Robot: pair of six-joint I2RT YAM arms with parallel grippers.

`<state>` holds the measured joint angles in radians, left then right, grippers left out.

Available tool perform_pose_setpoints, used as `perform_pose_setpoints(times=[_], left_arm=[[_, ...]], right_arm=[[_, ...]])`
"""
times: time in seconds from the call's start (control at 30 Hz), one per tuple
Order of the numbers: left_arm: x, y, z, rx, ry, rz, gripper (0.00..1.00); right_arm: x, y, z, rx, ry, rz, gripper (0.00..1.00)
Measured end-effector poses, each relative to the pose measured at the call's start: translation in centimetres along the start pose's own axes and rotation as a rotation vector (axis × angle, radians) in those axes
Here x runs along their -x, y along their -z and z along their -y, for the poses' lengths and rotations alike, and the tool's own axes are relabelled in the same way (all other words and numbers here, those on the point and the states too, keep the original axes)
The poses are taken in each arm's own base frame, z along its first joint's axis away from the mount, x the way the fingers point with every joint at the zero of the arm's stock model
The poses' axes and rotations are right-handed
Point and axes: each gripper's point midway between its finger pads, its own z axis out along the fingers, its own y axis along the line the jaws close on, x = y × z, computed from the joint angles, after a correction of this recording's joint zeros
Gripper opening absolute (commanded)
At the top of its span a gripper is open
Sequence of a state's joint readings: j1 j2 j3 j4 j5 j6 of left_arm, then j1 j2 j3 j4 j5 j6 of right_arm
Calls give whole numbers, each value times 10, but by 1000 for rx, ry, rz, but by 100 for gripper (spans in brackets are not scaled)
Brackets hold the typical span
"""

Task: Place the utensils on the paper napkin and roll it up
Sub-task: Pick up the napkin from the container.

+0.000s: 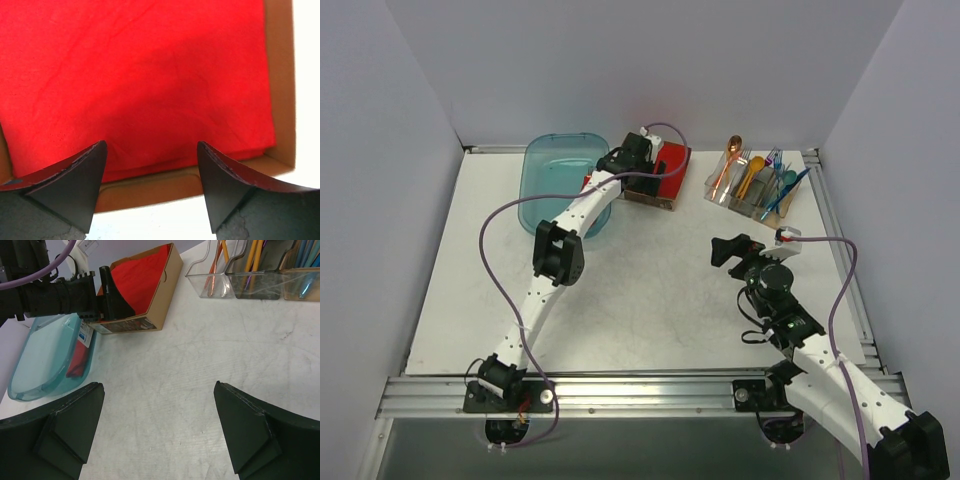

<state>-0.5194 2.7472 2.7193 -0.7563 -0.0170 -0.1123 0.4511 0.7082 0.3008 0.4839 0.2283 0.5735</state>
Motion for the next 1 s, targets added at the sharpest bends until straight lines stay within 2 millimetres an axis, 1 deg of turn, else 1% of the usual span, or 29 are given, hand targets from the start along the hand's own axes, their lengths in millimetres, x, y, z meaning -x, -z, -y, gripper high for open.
perform_pose_setpoints(times=[0.1, 0.2, 0.3, 0.33, 0.43, 0.57, 0.63, 0.7, 0.77, 0.8, 0.87, 0.9, 0.93, 1.0], left_arm=[[-3, -2, -3, 3, 10, -11, 75], [-6, -3, -3, 3, 11, -16, 75], [-7, -5, -4, 5, 11, -18, 70], [-7, -6, -4, 4, 11, -18, 67], [-7, -6, -5, 5, 11, -16, 66], [-7, -6, -5, 5, 12, -15, 57], [-7, -7, -5, -1, 12, -14, 55], [-7, -7, -4, -7, 12, -13, 50], [-7, -8, -3, -11, 11, -12, 47], [-7, -9, -3, -14, 10, -12, 42], [-7, -10, -3, -15, 7, -10, 38], [-8, -11, -3, -16, 5, -9, 33], [-8, -12, -4, -16, 5, -8, 29], [-7, -12, -4, -17, 1, -5, 25]], right_arm=[[0, 0, 0, -1, 0, -1, 97], [0, 0, 1, -3, 1, 0, 97], [0, 0, 1, -4, 1, 0, 97], [0, 0, 1, -4, 1, 0, 97], [0, 0, 1, -5, 1, -1, 97], [-2, -1, 2, -9, 3, -5, 97], [-3, -1, 2, -11, 4, -8, 97], [-3, -1, 3, -11, 5, -9, 97], [-3, -1, 3, -12, 5, -8, 98], [-3, -1, 3, -15, 5, -7, 98], [-2, -1, 4, -18, 5, -5, 98], [-2, -2, 4, -19, 5, -5, 98], [-3, -2, 4, -19, 5, -6, 98], [-4, -2, 5, -23, 7, -9, 98]])
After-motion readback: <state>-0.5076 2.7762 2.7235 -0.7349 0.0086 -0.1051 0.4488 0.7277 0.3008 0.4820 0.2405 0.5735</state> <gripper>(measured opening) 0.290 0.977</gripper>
